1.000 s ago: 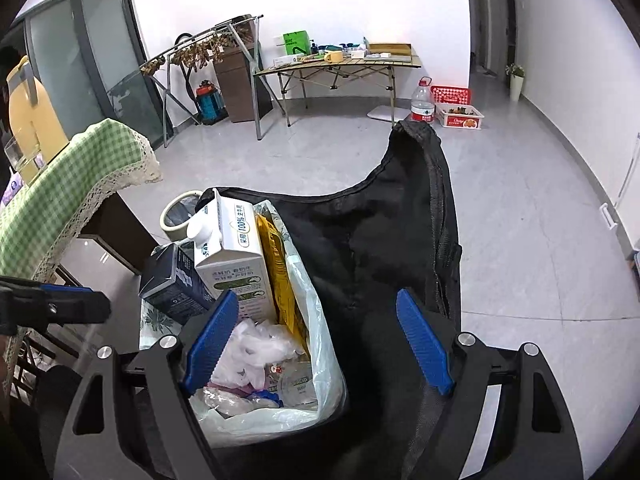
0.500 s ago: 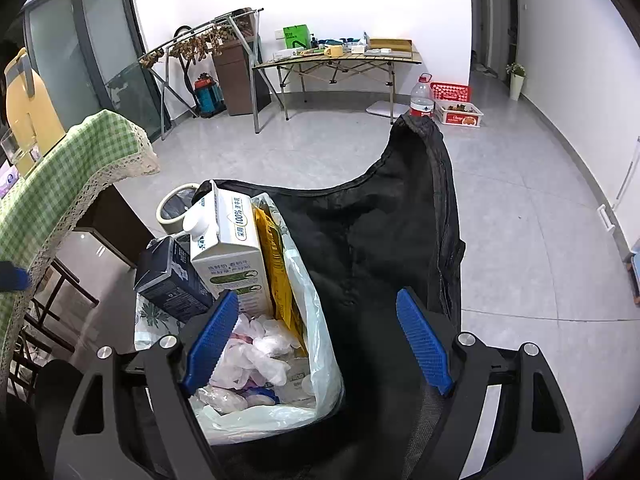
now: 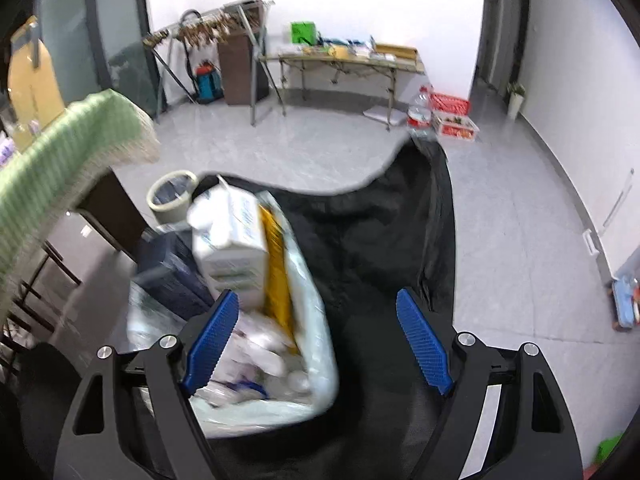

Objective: Collect trash
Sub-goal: 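Move both grippers back to the table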

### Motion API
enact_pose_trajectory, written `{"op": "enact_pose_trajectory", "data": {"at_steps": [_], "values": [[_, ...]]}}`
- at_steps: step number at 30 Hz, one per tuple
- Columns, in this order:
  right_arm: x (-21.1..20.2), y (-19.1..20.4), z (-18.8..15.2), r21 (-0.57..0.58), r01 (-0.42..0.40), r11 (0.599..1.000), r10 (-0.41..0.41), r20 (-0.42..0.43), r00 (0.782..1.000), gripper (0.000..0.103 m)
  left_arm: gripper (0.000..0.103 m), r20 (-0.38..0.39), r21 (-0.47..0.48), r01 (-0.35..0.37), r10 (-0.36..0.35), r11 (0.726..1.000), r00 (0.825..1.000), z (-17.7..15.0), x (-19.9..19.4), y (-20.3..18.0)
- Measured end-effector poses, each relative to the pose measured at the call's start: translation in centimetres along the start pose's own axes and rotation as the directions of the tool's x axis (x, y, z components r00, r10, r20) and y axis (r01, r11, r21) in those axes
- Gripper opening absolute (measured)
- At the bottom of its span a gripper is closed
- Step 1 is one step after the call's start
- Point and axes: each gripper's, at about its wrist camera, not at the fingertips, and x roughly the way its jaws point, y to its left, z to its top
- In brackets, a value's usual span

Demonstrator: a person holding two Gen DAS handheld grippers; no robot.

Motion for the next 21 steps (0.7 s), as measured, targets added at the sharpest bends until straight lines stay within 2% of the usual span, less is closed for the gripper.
{"op": "enact_pose_trajectory", "data": {"at_steps": [3, 6, 10, 12, 14, 15, 16, 18, 21], "values": [[-2.8, 2.5, 2.5, -0.034, -0.053, 0.998, 0.055, 0.077, 0.995, 0.078, 0.084, 0.055, -0.070, -0.021, 0.025, 0.997, 0.998, 0.1, -2.8, 2.8], [-6.0, 5.8, 4.8, -0.083, -0.108, 0.991, 0.121, 0.166, 0.979, 0.078, 0.085, 0.099, -0.100, -0.028, 0.037, 0.995, 0.994, -0.2, -5.0, 4.8], [-10.2, 10.4, 6.4, -0.151, -0.165, 0.975, 0.206, 0.318, 0.926, 0.078, 0.089, 0.153, -0.158, -0.072, 0.097, 0.985, 0.983, -0.8, -8.1, 8.6], [-11.8, 12.8, 6.8, -0.189, -0.184, 0.965, 0.244, 0.372, 0.895, 0.082, 0.089, 0.162, -0.180, -0.104, 0.134, 0.978, 0.978, -1.1, -9.2, 10.6], [-13.3, 15.6, 6.9, -0.237, -0.192, 0.952, 0.280, 0.430, 0.858, 0.084, 0.089, 0.164, -0.206, -0.142, 0.178, 0.968, 0.970, -1.4, -10.7, 13.5], [-13.8, 17.4, 6.9, -0.269, -0.189, 0.944, 0.297, 0.454, 0.840, 0.085, 0.089, 0.161, -0.228, -0.168, 0.208, 0.959, 0.965, -1.6, -11.5, 15.5], [-14.0, 18.6, 7.0, -0.290, -0.186, 0.939, 0.307, 0.460, 0.833, 0.085, 0.089, 0.160, -0.245, -0.186, 0.229, 0.952, 0.960, -1.8, -12.4, 17.1], [-14.0, 21.5, 7.2, -0.346, -0.181, 0.921, 0.331, 0.448, 0.830, 0.085, 0.089, 0.159, -0.283, -0.230, 0.282, 0.931, 0.946, -2.0, -14.0, 20.5], [-13.7, 25.9, 7.1, -0.440, -0.174, 0.881, 0.375, 0.424, 0.825, 0.085, 0.089, 0.150, -0.364, -0.329, 0.404, 0.871, 0.902, -1.7, -17.0, 26.1]]}}
